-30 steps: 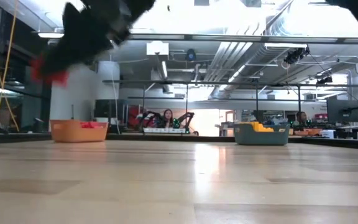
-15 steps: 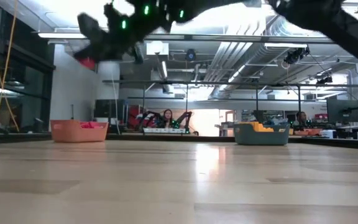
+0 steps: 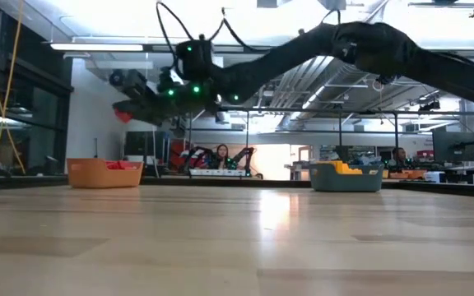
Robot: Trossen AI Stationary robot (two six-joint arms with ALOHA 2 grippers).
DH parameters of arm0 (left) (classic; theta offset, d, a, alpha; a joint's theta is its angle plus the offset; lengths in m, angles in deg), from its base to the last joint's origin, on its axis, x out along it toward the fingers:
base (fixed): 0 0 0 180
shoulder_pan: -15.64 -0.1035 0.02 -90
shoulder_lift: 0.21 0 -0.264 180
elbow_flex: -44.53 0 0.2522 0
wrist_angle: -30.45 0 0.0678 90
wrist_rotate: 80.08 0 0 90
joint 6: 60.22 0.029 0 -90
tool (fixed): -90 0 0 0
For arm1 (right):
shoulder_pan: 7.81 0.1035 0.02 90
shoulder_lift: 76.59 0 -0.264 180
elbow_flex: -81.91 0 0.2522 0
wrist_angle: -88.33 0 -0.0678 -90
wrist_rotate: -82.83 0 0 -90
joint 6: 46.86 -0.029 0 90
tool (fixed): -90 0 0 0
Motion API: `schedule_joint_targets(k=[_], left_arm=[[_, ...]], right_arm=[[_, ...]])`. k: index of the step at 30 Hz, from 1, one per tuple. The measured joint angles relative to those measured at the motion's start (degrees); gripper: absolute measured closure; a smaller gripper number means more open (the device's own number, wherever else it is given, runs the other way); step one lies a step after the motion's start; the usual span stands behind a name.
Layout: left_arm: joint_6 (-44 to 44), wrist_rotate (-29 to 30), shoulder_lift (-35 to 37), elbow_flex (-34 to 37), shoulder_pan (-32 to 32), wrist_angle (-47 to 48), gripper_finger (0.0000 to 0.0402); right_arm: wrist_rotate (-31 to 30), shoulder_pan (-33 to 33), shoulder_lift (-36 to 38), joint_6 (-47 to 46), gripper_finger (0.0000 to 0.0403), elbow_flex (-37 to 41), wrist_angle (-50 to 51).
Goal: Sort blocks
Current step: Put the red game piece into the orange bin
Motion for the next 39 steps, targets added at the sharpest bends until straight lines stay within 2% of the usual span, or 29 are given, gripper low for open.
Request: schedule_joint_targets(k=[5, 14, 19, 25, 29, 33, 36, 39], left_arm=[[-1.04, 5.44, -2.37, 0.0, -1.94, -0.3, 0.0126], [-4.14, 6.17, -6.55, 0.02, -5.83, -0.57, 0.0126], [-6.22, 6.17, -8.17, 0.02, -7.14, -0.54, 0.0126], [-7.45, 5.3, -9.26, 0.02, -7.7, -0.56, 0.0126], [-7.45, 5.19, -9.63, 0.02, -7.7, -0.54, 0.0126], [-7.7, 5.19, -9.71, 0.02, -7.7, -0.54, 0.0126], [-8.12, 4.3, -9.74, 0.02, -7.52, -0.09, 0.0126], [-10.26, 0.09, -9.72, 0.02, -7.44, 2.57, 0.0126]], right_arm=[[0.07, -1.3, -1.75, -5.7, 0.0403, 0.0, -4.93], [-0.46, -0.8, -2.15, -9.58, 0.0394, 0.0, -9.21], [5.05, -1.2, -2.12, -11.63, 0.0339, -0.02, -10.5], [-0.02, -1.17, -2.15, -14.59, 0.0249, 0.0, -12.29], [0.05, -1.13, -2.11, -14.55, 0.0216, 0.0, -14.48], [5.67, -1.62, -1.73, -13.65, 0.0211, 0.0, -14.55], [15.55, -3.35, -0.69, -14.56, 0.021, 0.0, -14.79], [24.57, -6.36, 1.86, -16.14, 0.021, 0.0, -12.96]])
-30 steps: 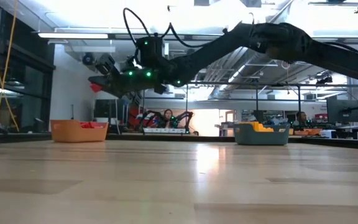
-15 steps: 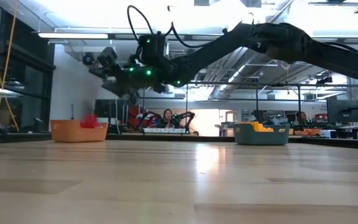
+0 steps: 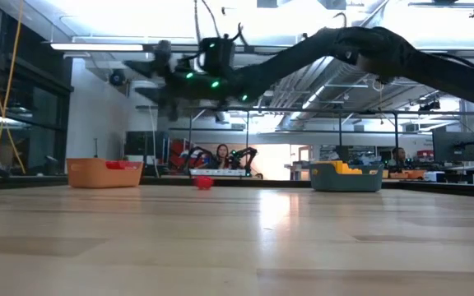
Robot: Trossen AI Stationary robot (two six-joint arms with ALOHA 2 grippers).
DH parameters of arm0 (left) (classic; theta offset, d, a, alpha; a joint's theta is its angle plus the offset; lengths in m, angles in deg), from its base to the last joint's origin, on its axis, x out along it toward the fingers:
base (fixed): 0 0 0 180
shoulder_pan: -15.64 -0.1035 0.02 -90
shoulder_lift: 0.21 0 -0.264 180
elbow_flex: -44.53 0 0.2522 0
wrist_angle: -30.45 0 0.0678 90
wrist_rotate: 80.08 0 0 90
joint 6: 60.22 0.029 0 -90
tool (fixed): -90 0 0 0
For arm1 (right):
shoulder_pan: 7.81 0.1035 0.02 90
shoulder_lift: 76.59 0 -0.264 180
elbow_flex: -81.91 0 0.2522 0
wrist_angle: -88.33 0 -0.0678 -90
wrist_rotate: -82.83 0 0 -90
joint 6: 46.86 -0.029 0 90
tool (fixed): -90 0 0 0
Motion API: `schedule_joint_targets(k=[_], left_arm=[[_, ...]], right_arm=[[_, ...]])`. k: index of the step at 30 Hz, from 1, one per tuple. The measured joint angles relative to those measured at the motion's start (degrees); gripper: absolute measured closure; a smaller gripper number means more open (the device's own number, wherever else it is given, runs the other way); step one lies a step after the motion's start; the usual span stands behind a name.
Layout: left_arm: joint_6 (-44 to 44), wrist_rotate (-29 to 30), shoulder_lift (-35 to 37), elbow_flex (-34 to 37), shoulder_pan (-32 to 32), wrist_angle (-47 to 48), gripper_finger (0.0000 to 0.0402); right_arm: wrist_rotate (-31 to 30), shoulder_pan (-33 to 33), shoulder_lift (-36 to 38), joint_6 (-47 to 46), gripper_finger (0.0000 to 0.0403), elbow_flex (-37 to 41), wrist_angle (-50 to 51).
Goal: Sort blocks
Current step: Put the red game piece into the orange bin
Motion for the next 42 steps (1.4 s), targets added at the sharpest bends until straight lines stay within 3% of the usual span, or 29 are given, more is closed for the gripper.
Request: schedule_joint_targets(k=[4, 9, 12, 15, 17, 19, 22, 27, 31, 36, 42], left_arm=[[-4.56, -6.7, 0.57, 0.0, 0.0, 6.44, 0.0126], [-4.12, -10.69, 1.45, 0.0, -0.08, 12.12, 0.0126], [-2.11, -9.29, 1.67, 0.0, -1.68, 14.27, 0.0126], [0.25, -9.17, 0.3, -0.02, -7.32, 14.04, 0.0126], [3.05, -15.7, -1.83, -0.02, -14.45, 13.72, 0.0126], [4.33, -27.97, -5.1, -0.02, -22.6, 12.53, 0.0126], [5.63, -43.8, -12.84, -0.04, -33.94, 11.33, 0.0126], [5.9, -52.05, -29.04, -0.27, -47.56, 11.02, 0.0126], [5.9, -53.62, -43.03, -3.67, -53.42, 12.53, 0.0126], [5.95, -55.22, -56.23, -12.73, -56.15, 15.99, 0.0126], [6.99, -57.88, -63.89, -21.3, -55.05, 18.03, 0.0126]], right_arm=[[3.91, -5.22, 5.38, 1.37, 0.021, 0.0, 12.26], [2.44, -9.2, 15.91, 17.48, 0.021, 0.0, 39.69], [-6.93, -8.91, 22.77, 29.02, 0.021, -0.11, 60.6], [-16.35, -7.56, 27.86, 33.53, 0.021, -0.07, 79.01], [-21.74, -6.01, 30.87, 34.34, 0.021, -0.02, 88.0], [-26.94, -4.36, 33.92, 34.45, 0.021, -0.02, 94.28], [-33.43, -2.18, 38.19, 32.75, 0.021, -0.02, 98.49], [-41.56, 0.6, 45.61, 25.84, 0.021, -0.01, 98.94], [-42.65, 2.86, 49.33, 22.2, 0.021, -0.04, 99.88], [-42.61, 5.36, 50.77, 23.14, 0.021, -0.04, 102.4], [-42.6, 6.95, 50.48, 24.77, 0.021, 0.02, 104.92]])
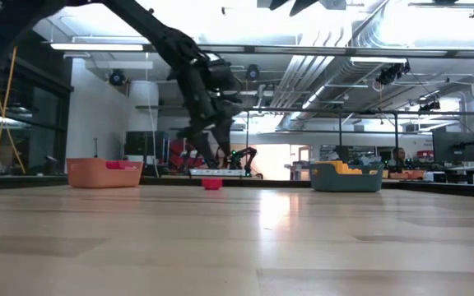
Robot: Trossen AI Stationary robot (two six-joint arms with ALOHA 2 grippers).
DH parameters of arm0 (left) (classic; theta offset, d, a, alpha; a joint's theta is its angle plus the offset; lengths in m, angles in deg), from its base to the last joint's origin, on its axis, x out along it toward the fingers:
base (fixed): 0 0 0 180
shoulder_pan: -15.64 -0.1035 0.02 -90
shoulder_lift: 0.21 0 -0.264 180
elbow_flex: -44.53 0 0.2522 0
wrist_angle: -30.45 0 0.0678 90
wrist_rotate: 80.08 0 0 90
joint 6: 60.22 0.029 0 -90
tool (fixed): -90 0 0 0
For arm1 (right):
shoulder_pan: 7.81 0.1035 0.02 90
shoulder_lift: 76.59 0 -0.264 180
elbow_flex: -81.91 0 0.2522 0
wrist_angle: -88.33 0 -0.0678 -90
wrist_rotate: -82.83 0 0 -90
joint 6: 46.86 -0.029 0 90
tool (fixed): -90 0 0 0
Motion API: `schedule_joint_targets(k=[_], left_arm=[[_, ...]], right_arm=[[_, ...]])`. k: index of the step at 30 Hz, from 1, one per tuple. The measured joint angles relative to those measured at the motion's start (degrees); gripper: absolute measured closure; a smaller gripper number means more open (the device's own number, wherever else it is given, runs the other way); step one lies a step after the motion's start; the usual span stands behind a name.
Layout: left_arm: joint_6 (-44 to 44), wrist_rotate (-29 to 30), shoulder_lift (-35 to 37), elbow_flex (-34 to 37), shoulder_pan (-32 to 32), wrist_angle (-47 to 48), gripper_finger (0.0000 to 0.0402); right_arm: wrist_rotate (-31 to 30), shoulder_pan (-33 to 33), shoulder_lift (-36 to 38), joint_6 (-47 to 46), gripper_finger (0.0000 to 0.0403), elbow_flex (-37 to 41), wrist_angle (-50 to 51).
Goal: Sort blocks
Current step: Put the red game piece into the orange bin
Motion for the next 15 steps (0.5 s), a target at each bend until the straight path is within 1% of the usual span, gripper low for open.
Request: schedule_joint_targets(k=[5, 10, 15], left_arm=[[0.87, 1.08, -4.37, -1.05, 1.47, 1.81, 0.0126], [0.56, 5.99, -7.97, -1.04, 2.53, 4.11, 0.0126], [0.54, 7.16, -8.84, -1.06, 3.68, 3.49, 0.0126]], right_arm=[[0.13, 0.24, 0.0, 1.33, 0.021, 0.0, 0.21], [0.17, 0.25, 0.0, 1.25, 0.021, 0.0, 0.38], [0.42, 0.25, -0.04, 0.94, 0.021, 0.0, 0.4]])
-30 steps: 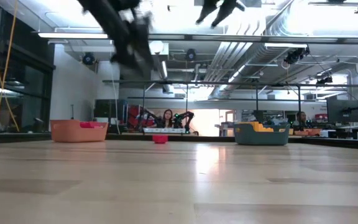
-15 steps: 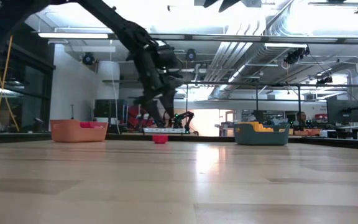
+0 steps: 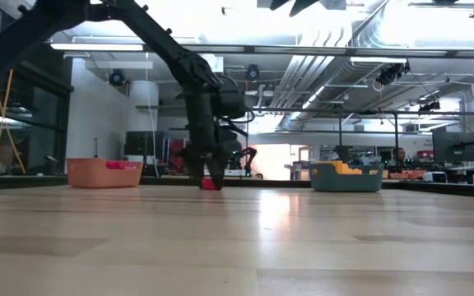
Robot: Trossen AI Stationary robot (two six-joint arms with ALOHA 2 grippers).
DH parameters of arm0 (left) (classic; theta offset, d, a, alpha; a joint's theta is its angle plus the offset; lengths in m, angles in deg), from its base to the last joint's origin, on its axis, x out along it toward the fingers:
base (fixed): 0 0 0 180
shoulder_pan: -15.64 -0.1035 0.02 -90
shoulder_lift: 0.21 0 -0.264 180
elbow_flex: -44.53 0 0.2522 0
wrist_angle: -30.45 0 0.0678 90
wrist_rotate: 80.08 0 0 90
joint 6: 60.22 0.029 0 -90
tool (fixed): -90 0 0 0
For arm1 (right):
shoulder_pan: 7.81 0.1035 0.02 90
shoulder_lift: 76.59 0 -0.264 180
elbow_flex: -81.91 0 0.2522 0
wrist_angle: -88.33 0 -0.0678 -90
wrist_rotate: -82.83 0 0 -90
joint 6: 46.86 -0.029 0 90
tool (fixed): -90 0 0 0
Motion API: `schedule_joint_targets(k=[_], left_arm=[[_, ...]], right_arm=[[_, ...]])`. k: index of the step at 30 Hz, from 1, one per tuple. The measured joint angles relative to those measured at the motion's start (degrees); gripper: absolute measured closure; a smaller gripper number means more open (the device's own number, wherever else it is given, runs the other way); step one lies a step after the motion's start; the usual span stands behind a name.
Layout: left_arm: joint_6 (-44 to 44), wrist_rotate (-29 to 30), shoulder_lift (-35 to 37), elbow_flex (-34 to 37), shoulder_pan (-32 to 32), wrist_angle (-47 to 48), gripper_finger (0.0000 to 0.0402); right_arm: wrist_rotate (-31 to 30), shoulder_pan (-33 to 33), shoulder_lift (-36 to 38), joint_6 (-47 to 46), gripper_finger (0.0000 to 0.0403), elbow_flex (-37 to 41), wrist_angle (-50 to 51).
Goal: Sort blocks
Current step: Put the red game piece into the orange bin
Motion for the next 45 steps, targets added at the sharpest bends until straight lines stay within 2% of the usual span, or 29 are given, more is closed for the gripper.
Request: schedule_joint_targets(k=[5, 9, 13, 18, 21, 26, 28, 33, 36, 39, 45], left_arm=[[-0.03, 2.68, 0.19, 0.06, 0.51, -4.95, 0.0126], [-0.03, 1.93, 0.11, 0.04, 0.22, -4.57, 0.0128], [-0.09, 1.99, -0.22, 0.07, 0.23, -2.15, 0.0145], [0.15, 2.74, -0.26, 0.15, 0.26, -3.62, 0.017], [1.29, 3.17, -0.31, 0.15, 0.25, -4.12, 0.0202], [4.5, 3.47, 0.78, 0.1, 0.47, 0.46, 0.0303], [6.55, 3.64, 2.44, 0.28, 0.05, 3.91, 0.0306], [9.36, 7.23, 11.39, 0.37, -2.83, 9.77, 0.0306], [8.36, 10.21, 19.97, 4.32, -4.8, 11.04, 0.0306], [6.23, 12.73, 29.11, 11.48, -7.41, 9.81, 0.0306], [-1.58, 11.54, 44.25, 29.65, -11.68, 10.87, 0.0306]], right_arm=[[0.88, -0.02, 0.0, -1.64, 0.021, 0.0, 0.02], [2.65, 0.07, 0.0, -1.79, 0.021, 0.0, 0.02], [2.64, 0.66, 0.0, -2.1, 0.021, 0.0, 0.03], [2.48, 1.53, 0.0, -2.36, 0.021, 0.0, 0.03], [2.47, 2.21, -0.01, -3.07, 0.021, 0.0, 0.03], [2.32, 3.25, -0.02, -3.1, 0.021, 0.0, 0.03], [2.26, 3.37, -0.02, -3.1, 0.021, 0.0, 0.02], [1.31, 3.35, -0.04, -3.1, 0.021, 0.0, -0.01], [-0.12, 3.34, -0.04, -3.1, 0.021, 0.0, -0.01], [-0.58, 3.34, -0.04, -3.1, 0.021, 0.0, -0.03], [-0.58, 3.34, -0.04, -3.1, 0.021, 0.0, -0.08]])
